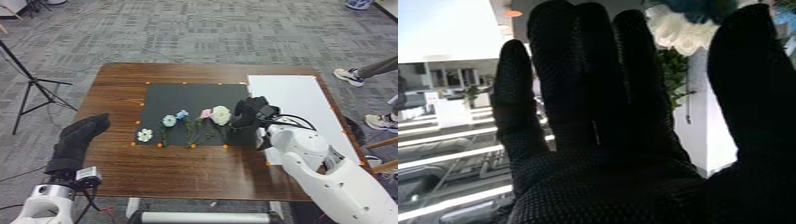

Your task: Arrange flowers

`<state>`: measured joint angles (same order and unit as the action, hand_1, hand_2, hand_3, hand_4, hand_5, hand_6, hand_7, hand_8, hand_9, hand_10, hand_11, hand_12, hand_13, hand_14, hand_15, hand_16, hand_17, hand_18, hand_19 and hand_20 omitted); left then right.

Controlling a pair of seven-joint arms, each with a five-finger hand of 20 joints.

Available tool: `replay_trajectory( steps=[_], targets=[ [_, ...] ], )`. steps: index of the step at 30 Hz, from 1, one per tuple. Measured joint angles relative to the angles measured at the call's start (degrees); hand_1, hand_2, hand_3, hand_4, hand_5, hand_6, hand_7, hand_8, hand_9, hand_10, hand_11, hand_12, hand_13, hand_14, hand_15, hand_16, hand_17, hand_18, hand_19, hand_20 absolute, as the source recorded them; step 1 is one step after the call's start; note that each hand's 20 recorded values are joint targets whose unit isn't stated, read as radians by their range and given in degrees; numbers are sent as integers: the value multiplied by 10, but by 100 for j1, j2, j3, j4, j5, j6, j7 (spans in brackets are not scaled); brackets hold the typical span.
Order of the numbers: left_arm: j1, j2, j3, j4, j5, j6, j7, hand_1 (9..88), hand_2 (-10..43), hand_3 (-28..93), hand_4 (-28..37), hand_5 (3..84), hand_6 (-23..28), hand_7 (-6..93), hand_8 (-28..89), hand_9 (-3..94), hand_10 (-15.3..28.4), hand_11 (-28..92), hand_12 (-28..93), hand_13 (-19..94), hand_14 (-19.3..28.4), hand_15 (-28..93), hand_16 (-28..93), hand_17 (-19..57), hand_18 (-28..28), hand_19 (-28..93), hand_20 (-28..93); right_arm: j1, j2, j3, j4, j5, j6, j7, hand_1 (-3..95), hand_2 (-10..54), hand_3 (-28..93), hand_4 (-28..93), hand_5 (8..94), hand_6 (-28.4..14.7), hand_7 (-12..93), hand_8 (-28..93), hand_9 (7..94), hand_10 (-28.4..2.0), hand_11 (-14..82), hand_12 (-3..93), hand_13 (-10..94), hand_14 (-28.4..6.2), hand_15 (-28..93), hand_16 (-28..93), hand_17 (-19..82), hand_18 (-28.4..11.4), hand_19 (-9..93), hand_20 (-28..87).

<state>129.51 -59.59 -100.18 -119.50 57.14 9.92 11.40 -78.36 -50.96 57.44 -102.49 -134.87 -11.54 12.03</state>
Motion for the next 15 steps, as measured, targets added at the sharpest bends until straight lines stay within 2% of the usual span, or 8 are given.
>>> replay_trajectory(
  steps=[11, 15],
  targets=[
    [7, -9, -11, 0, 10, -12, 16, 259, -35, 693, -171, 478, -5, 180, -74, 445, 119, 182, 143, 341, 168, 155, 28, -7, 120, 32, 146, -36, 19, 528, -157, 147, -220, -98, 252, -95, 729, -215, 571, -31, 141, -93, 627, -144, 112, 166, 558, -156, 532, 304, 193, -236, 580, 457],
    [5, -10, -11, 0, 20, -12, 29, 249, -22, 683, -189, 484, -2, 178, -74, 446, 120, 183, 142, 342, 168, 149, 24, 2, 108, 21, 144, -154, -17, 1110, -384, 352, -339, -150, 203, -83, 702, -178, 534, -33, 132, -88, 577, -156, 93, 169, 516, -168, 428, 274, 171, -226, 523, 423]
  ],
)
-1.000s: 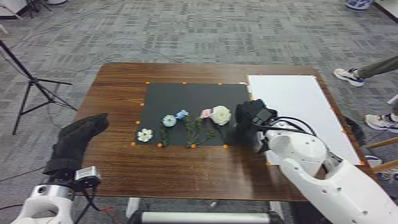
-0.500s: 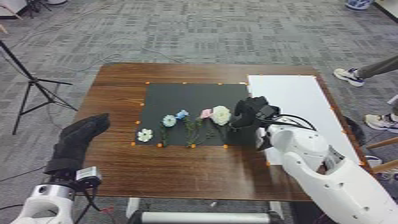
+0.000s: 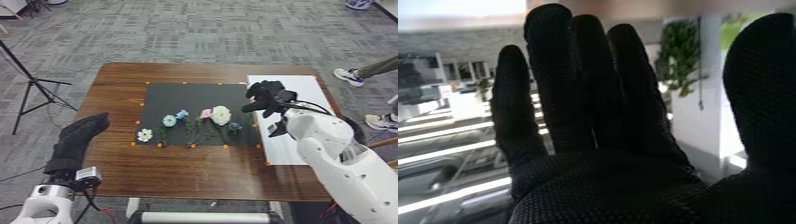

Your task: Arrange flowers

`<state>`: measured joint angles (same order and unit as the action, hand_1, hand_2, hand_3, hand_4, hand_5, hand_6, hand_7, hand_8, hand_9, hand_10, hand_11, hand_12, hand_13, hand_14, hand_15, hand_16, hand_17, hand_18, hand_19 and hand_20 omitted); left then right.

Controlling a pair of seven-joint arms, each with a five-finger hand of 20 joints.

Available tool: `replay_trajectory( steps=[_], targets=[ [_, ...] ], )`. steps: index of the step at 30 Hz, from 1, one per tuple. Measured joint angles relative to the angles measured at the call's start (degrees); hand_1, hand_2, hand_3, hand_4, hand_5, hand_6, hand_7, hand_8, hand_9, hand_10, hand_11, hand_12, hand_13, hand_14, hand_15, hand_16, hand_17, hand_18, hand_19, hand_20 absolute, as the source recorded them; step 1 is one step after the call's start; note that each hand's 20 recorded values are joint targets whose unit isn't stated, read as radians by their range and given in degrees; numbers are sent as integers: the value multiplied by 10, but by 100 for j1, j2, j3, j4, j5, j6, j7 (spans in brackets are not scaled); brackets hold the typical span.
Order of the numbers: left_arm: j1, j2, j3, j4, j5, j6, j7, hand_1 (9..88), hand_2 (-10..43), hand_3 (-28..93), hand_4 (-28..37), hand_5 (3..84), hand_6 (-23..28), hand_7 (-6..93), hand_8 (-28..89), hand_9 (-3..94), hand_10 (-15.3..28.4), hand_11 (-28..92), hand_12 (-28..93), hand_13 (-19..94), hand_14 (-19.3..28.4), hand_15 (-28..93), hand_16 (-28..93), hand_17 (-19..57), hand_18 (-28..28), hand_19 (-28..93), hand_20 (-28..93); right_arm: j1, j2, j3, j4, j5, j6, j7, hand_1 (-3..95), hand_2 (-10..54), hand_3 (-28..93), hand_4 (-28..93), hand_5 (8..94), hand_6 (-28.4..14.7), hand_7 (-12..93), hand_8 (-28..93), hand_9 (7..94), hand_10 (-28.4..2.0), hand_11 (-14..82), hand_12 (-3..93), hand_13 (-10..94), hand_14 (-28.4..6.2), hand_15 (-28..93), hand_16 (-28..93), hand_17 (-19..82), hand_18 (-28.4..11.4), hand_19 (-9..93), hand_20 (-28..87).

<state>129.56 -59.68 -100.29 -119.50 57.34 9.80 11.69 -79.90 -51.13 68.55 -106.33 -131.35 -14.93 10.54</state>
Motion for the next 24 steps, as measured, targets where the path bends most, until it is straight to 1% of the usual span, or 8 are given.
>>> replay_trajectory(
  steps=[2, 6, 8, 11, 13, 17, 20, 24],
  targets=[
    [-3, 0, 0, 0, 14, 0, 16, 209, 32, 684, -260, 498, -2, 179, -74, 459, 126, 186, 138, 355, 169, 161, 21, 26, 109, 44, 158, -147, -72, 449, -193, 301, -45, -57, 192, -42, 686, -170, 521, -37, 126, -87, 553, -163, 83, 170, 499, -174, 352, 253, 172, -218, 486, 394],
    [-12, 21, 21, 0, 0, 105, 208, 180, 93, 688, -281, 532, -4, 190, -77, 496, 134, 201, 134, 388, 171, 188, 9, 59, 108, 71, 169, -578, -499, 1725, -548, 1632, -383, -470, 173, 15, 666, -163, 503, -45, 109, -80, 496, -178, 59, 152, 449, -186, 166, 247, 183, -201, 371, 311],
    [-35, 60, 104, -3, -40, 391, 485, 187, 126, 690, -282, 539, -5, 190, -78, 506, 135, 201, 131, 398, 168, 186, -1, 76, 102, 76, 172, -725, -861, 2359, -580, 2365, -829, -653, 153, 31, 660, -158, 490, -48, 94, -74, 470, -178, 53, 145, 414, -188, 126, 247, 179, -200, 321, 291],
    [-103, 118, 267, -38, -125, 1105, 983, 219, 188, 682, -282, 540, -4, 184, -83, 509, 134, 193, 119, 398, 153, 155, -21, 103, 87, 61, 172, -874, -1466, 3104, -492, 3131, -1269, -765, 114, 44, 670, -152, 468, -42, 80, -69, 448, -176, 49, 137, 370, -185, 99, 240, 173, -193, 249, 269],
    [-156, 136, 304, -80, -176, 1413, 1206, 257, 227, 681, -282, 530, -1, 176, -87, 510, 132, 188, 112, 400, 144, 138, -29, 124, 75, 48, 176, -1002, -1860, 3466, -429, 3520, -1233, -879, 90, 49, 677, -154, 452, -32, 74, -69, 436, -170, 46, 132, 346, -181, 85, 228, 162, -193, 216, 260],
    [-281, 137, 305, -173, -288, 1446, 1380, 288, 264, 656, -282, 527, 8, 178, -88, 537, 133, 193, 105, 423, 135, 138, -37, 141, 65, 41, 186, -1429, -2555, 3794, -411, 4506, -713, -1586, 66, 56, 686, -160, 435, -25, 71, -70, 422, -166, 44, 127, 313, -169, 67, 204, 153, -192, 187, 253],
    [-370, 116, 305, -243, -378, 1411, 1459, 279, 264, 664, -283, 545, 12, 192, -87, 558, 136, 202, 107, 445, 146, 157, -34, 130, 91, 46, 193, -1828, -3048, 3798, -455, 5480, -567, -2319, 62, 56, 700, -162, 484, -25, 92, -72, 444, -161, 51, 128, 321, -167, 78, 198, 155, -192, 183, 258],
    [-469, 54, 299, -244, -417, 1244, 1474, 281, 243, 670, -283, 554, 13, 199, -87, 566, 137, 209, 112, 451, 159, 169, -30, 118, 103, 61, 195, -2316, -3664, 3795, -578, 6369, -674, -2849, 67, 55, 725, -162, 534, -26, 110, -77, 487, -163, 60, 129, 366, -163, 100, 193, 185, -185, 176, 269]
  ],
)
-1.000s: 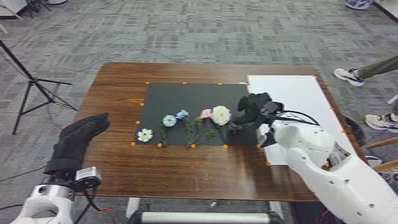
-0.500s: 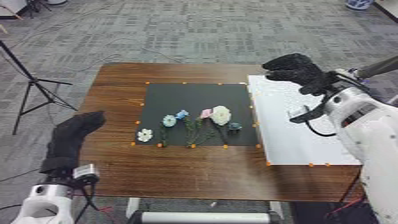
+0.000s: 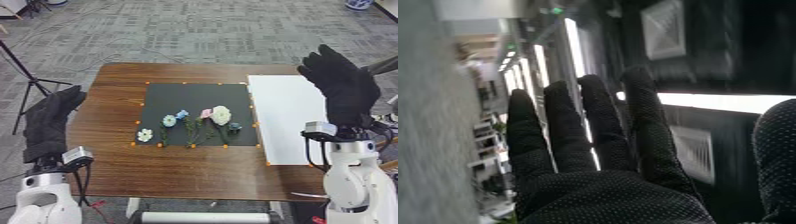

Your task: Arrange flowers

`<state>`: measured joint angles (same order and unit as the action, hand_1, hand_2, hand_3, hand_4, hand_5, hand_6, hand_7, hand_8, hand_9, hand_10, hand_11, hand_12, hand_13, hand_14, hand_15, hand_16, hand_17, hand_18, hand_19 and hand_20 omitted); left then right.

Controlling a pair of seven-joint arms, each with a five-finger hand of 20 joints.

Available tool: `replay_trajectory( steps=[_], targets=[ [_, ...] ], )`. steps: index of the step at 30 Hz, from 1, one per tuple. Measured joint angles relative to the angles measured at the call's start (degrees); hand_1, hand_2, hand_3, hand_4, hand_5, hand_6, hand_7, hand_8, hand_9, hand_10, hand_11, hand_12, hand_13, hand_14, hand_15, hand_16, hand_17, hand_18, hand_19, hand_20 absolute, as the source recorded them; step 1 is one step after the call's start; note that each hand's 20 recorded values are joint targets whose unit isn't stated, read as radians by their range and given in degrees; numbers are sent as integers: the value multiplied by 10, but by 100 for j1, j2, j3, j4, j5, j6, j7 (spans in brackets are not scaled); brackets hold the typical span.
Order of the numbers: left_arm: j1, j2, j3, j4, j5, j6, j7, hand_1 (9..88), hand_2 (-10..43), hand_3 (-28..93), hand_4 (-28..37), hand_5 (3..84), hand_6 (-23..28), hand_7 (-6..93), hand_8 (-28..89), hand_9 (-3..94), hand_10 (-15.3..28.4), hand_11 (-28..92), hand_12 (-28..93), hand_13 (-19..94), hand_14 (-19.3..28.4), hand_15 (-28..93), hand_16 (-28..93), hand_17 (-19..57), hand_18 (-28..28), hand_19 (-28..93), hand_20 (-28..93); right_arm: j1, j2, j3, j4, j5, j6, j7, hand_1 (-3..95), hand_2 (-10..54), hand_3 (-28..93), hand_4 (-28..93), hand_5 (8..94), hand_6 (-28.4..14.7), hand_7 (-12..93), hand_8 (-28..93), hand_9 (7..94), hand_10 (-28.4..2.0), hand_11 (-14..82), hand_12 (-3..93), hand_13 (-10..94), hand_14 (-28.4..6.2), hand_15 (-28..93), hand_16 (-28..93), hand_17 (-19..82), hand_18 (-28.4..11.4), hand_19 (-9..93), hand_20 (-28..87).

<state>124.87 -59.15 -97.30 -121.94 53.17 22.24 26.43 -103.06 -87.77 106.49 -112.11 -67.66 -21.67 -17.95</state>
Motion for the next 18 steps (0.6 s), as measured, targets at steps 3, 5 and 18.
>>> replay_trajectory(
  steps=[3, 5, 18],
  targets=[
    [-28, -60, 6, 17, 1, -262, -8, 285, 226, 678, -283, 565, 15, 203, -84, 568, 138, 210, 114, 454, 164, 176, -29, 122, 109, 79, 202, -279, -259, -65, -55, -36, 93, -137, 66, 53, 739, -167, 545, -24, 116, -82, 505, -161, 62, 128, 381, -158, 109, 184, 199, -178, 169, 281],
    [-40, -85, 34, 24, 14, -376, -14, 299, 198, 687, -282, 578, 19, 216, -79, 566, 139, 211, 117, 452, 166, 180, -26, 127, 113, 99, 215, -429, -296, -160, -56, -95, 339, -236, 66, 54, 743, -167, 547, -24, 116, -82, 513, -159, 64, 128, 384, -156, 111, 182, 202, -176, 167, 283],
    [-21, -91, -40, 22, 97, -449, -57, 299, 88, 698, -224, 591, 34, 248, -70, 598, 147, 283, 158, 495, 184, 399, 11, 88, 145, 354, 374, -634, -297, 155, -57, -395, 294, -350, 99, 58, 716, -157, 591, -28, 136, -78, 613, -171, 98, 176, 550, -168, 286, 259, 228, -203, 485, 448]
  ],
)
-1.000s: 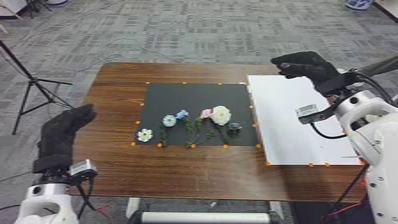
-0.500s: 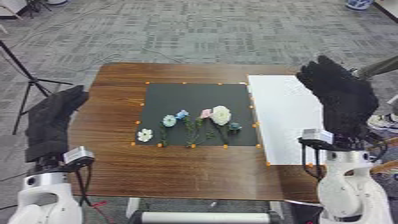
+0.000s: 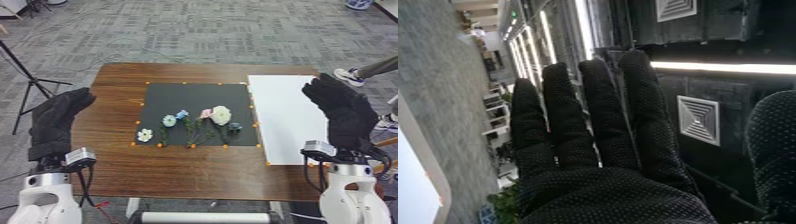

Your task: Arrange flowers

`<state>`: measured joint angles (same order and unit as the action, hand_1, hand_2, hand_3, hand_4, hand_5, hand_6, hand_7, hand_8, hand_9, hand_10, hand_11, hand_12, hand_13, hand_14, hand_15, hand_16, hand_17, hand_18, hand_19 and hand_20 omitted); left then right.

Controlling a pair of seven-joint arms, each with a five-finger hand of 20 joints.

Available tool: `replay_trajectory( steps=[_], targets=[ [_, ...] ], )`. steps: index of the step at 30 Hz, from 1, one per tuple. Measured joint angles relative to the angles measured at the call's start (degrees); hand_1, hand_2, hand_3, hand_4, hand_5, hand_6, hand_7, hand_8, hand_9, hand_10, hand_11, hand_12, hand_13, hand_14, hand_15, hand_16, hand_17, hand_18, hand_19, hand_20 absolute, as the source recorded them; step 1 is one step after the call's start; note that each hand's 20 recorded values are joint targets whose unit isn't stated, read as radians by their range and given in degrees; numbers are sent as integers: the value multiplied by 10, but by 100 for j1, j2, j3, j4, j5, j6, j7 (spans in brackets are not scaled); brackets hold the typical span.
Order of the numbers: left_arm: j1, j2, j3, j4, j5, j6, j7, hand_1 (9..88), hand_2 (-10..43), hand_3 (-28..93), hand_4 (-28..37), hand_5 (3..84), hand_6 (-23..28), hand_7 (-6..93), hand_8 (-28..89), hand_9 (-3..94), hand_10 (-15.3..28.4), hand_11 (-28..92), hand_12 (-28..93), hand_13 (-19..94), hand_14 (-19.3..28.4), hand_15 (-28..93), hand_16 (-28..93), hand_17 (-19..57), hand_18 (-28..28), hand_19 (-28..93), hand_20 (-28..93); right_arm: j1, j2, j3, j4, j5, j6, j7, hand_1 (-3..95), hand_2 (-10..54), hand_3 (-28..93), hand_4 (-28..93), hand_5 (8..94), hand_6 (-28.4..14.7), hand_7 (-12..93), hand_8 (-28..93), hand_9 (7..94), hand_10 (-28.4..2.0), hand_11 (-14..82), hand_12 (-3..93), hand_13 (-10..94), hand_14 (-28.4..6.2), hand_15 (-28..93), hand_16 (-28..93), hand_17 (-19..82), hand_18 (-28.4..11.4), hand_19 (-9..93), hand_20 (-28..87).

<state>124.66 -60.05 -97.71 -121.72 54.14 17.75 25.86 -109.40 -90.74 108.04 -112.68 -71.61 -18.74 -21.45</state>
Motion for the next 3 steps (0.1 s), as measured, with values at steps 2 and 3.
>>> replay_trajectory(
  steps=[2, 3],
  targets=[
    [0, -2, -8, 0, 23, -32, -12, 299, 81, 693, -213, 600, 31, 290, -74, 616, 146, 321, 179, 510, 184, 516, 7, 72, 152, 429, 432, 17, -1, 11, 3, -2, -58, 70, 135, 63, 699, -155, 651, -22, 169, -78, 714, -164, 169, 207, 612, -163, 455, 301, 240, -226, 622, 517],
    [-1, -3, -9, 1, 32, -49, -17, 299, 78, 693, -212, 604, 29, 314, -77, 621, 146, 344, 190, 512, 183, 567, 8, 65, 157, 459, 461, 38, -1, 38, 4, -19, -142, 143, 148, 64, 691, -153, 667, -19, 178, -78, 743, -162, 190, 219, 630, -157, 511, 311, 250, -233, 663, 540]
  ],
)
